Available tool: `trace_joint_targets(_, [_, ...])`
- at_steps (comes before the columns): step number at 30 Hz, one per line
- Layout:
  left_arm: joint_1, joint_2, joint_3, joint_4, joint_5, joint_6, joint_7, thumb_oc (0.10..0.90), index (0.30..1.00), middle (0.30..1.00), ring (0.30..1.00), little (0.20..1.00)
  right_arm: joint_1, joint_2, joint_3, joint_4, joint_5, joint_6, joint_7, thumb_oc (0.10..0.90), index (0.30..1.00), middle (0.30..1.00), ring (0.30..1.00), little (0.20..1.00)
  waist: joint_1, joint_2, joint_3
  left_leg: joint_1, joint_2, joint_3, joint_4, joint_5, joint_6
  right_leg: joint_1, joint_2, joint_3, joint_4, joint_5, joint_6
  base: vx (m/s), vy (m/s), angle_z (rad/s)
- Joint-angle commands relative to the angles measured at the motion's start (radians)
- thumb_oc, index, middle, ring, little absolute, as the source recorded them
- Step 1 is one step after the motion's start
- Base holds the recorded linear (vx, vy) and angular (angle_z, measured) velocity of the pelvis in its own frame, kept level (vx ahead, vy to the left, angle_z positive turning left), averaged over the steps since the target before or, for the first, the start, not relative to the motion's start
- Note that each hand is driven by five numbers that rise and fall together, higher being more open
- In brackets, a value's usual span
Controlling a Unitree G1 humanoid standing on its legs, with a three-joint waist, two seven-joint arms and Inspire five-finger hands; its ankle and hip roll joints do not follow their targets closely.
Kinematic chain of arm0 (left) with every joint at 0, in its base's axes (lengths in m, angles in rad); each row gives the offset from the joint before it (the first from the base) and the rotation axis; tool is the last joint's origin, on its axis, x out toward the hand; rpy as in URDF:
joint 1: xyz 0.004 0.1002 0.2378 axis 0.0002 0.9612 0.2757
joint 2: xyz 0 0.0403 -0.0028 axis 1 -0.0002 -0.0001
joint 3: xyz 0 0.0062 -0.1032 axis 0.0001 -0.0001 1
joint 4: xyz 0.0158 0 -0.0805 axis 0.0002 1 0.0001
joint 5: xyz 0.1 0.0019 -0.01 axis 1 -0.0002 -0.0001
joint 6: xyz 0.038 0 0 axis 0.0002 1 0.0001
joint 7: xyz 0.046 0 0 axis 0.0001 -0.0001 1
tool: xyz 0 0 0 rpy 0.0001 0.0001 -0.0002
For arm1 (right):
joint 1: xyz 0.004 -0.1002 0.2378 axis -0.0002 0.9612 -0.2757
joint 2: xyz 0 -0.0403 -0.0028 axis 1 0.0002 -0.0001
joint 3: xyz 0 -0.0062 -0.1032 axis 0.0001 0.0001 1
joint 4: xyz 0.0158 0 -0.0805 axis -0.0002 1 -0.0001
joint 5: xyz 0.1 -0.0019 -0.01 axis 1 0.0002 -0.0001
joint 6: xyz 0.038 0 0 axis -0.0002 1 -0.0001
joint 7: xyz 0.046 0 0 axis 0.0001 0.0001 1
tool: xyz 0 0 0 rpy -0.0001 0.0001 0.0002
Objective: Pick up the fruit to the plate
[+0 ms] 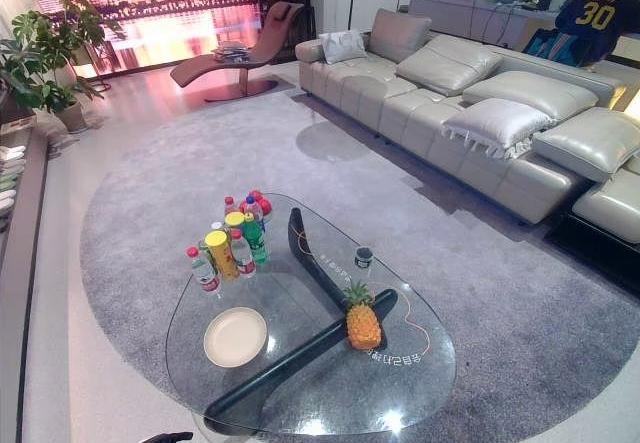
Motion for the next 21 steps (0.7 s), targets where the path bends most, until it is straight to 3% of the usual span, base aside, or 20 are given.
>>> trace_joint_targets(1, [-0.084,0.0,0.008,0.063,-0.008,-0.008,0.011,0.8,0.9,0.9,0.9,0.9,-0.1,0.001,0.041,0.061,-0.018,0.008,-0.016,0.8,0.9,0.9,0.9,0.9,0.013,-0.011,0.039,0.029,0.01,0.029,0.005,-0.056,0.02,0.007,-0.033,-0.038,0.004,-0.01,0.008,0.0,0.0,0.0])
trace_joint_targets(8, [-0.07,0.006,0.021,0.056,-0.032,0.0,0.01,0.8,0.9,0.9,0.9,0.9,-0.093,-0.004,0.042,0.048,-0.04,0.008,-0.012,0.8,0.9,0.9,0.9,0.9,0.017,-0.014,0.048,0.015,0.012,0.029,0.005,-0.046,0.016,-0.004,-0.031,-0.04,0.004,-0.001,0.011,0.06,-0.014,0.0])
trace_joint_targets(12, [-0.057,0.009,0.012,0.031,-0.075,0.003,0.027,0.8,0.9,0.9,0.9,0.9,-0.09,-0.008,0.067,0.022,-0.051,0.022,-0.008,0.8,0.9,0.9,0.9,0.9,0.018,-0.011,0.087,-0.037,0.011,0.022,0.005,-0.031,0.019,-0.054,-0.029,-0.034,0.004,0.009,0.007,-0.02,0.004,-0.02])
trace_joint_targets(21, [-0.162,0.007,-0.012,0.0,-0.167,0.022,0.055,0.8,0.9,0.9,0.9,0.9,-0.191,-0.03,0.11,-0.002,-0.028,0.041,-0.037,0.8,0.9,0.9,0.9,0.9,0.015,0.01,0.277,-0.248,-0.028,-0.041,0.005,0.016,0.039,-0.259,-0.009,0.009,0.004,0.06,-0.015,-0.18,0.025,0.04])
